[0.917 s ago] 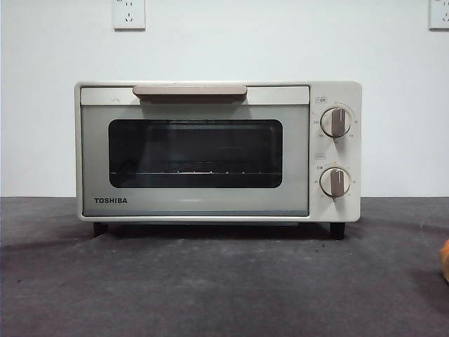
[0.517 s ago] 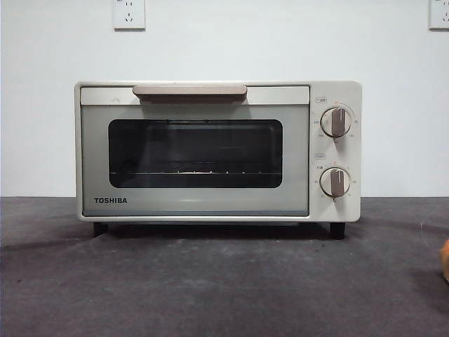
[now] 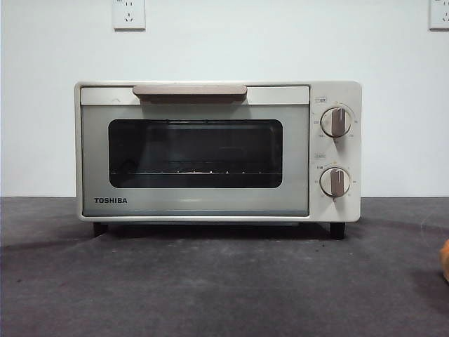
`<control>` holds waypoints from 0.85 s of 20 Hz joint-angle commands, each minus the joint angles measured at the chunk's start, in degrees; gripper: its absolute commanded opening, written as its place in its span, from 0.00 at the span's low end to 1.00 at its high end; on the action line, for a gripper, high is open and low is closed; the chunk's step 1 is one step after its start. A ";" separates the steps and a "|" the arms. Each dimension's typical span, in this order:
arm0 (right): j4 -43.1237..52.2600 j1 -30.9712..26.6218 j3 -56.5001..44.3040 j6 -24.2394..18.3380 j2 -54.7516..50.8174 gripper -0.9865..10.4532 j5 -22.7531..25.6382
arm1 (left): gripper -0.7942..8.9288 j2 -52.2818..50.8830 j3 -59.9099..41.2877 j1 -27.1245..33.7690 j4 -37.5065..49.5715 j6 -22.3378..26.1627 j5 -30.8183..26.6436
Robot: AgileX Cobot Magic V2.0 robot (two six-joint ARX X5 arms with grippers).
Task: The left arm flap open the oven, the right arm pick bread and place it into oven, the left arm flap close the oven
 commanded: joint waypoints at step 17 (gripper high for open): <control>-23.52 1.09 1.09 1.75 10.67 0.56 9.81 | 0.60 0.48 1.29 -2.60 -1.68 0.68 0.28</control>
